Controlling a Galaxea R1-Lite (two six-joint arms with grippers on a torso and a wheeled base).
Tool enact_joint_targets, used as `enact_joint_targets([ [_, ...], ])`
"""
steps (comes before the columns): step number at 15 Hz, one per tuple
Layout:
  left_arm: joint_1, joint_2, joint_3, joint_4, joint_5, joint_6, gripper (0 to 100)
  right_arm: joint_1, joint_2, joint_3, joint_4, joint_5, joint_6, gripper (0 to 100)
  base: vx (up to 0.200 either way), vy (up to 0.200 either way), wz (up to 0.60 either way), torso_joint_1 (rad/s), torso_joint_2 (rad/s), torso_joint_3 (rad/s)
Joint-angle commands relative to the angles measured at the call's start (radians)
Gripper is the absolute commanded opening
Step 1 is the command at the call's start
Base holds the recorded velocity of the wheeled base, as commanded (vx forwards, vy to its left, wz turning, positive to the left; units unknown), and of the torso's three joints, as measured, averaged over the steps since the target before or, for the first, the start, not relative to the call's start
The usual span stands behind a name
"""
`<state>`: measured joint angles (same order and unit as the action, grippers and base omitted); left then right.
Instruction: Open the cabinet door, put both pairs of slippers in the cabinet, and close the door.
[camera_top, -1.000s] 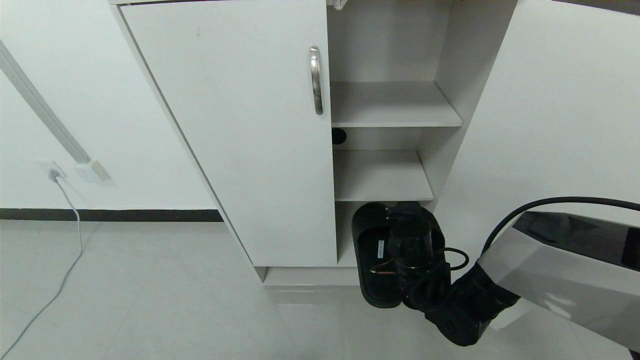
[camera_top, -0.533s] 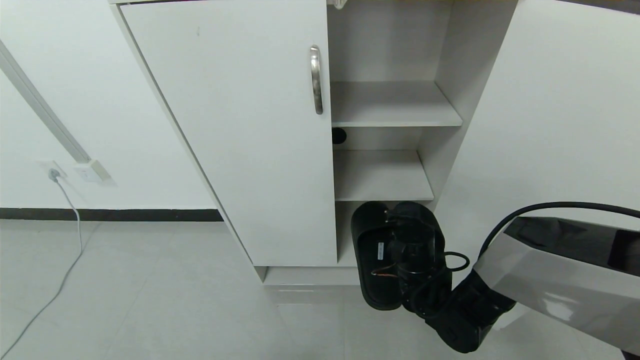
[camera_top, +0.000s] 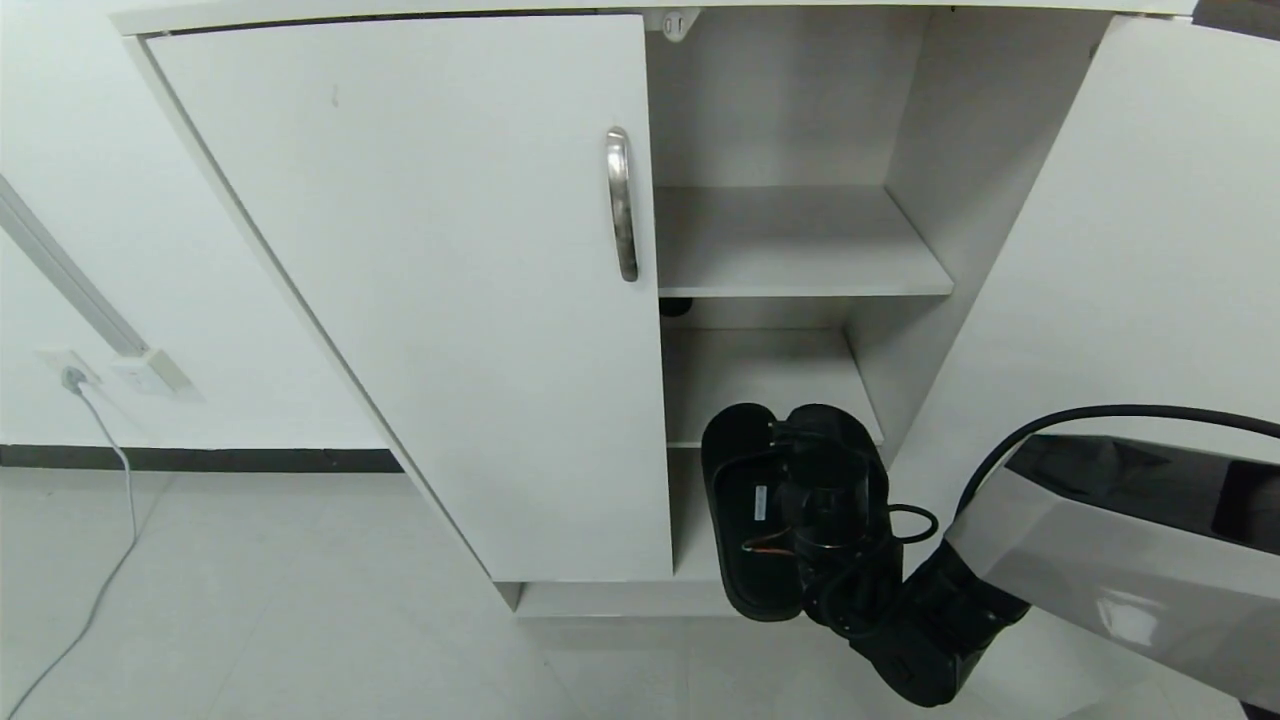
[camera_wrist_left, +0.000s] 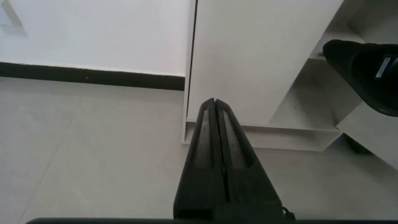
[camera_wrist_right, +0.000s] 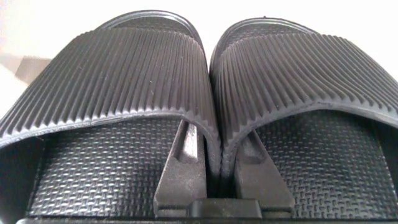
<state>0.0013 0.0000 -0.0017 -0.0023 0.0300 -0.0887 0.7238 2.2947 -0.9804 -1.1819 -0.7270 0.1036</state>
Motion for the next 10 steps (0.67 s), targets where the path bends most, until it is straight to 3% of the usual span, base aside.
enact_joint_targets([
  [1,0.000,0.002,0.000,-0.001,0.001,0.000,0,-0.001,0.012,-0.003,-0.001,0.000,0.001,0,0.200,0.000,0.00,0.002,0.01,0.012],
  [3,0.000,0.002,0.000,-0.001,0.001,0.000,0,-0.003,0.029,-0.007,-0.021,0.011,0.001,0,0.200,0.000,0.00,0.002,0.01,0.005],
  [10,0.000,0.002,0.000,-0.001,0.001,0.000,0,-0.050,0.058,-0.021,-0.024,0.098,0.004,0,0.000,0.000,0.00,0.000,0.00,0.000],
])
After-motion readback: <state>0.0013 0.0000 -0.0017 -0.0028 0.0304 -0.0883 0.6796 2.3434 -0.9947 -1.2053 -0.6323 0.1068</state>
